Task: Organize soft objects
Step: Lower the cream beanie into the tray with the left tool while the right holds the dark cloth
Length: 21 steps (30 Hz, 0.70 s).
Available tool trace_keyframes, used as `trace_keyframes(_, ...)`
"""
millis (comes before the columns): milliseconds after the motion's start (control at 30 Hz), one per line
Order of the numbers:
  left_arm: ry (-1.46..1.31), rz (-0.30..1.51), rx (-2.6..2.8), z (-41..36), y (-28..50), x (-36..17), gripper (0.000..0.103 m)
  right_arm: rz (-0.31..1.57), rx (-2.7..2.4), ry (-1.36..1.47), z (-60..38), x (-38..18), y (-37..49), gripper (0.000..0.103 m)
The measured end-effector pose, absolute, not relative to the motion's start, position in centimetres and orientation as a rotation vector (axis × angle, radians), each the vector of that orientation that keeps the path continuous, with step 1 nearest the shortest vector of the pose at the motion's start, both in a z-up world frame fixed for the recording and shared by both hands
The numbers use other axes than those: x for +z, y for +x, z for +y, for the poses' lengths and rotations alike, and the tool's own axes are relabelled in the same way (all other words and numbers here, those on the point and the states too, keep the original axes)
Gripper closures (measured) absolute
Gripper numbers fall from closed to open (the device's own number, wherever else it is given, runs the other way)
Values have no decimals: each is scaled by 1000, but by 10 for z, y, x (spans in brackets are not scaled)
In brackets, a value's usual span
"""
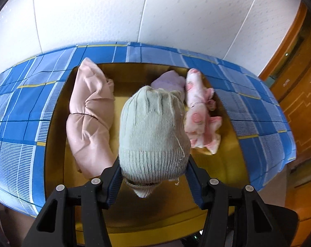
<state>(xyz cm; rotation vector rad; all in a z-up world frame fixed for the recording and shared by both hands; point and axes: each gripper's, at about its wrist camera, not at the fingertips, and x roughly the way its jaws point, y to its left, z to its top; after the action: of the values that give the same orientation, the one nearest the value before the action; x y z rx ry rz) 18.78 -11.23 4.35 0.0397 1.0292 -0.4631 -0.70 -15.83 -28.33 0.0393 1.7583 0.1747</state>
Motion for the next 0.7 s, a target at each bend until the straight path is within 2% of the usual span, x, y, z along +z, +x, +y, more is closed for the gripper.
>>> trace_keyframes(233,71,1035,-408,-116,194,32,45,1809,107,-73,-136,-299,-13,38)
trace_keyframes(367,121,1026,-386,-123,196,29,45,1783,65,-47,-139,-300,-8,48)
trace_keyframes(700,157,1046,-348,-131,214,19,45,1814,56,-56,-146,-318,3,47)
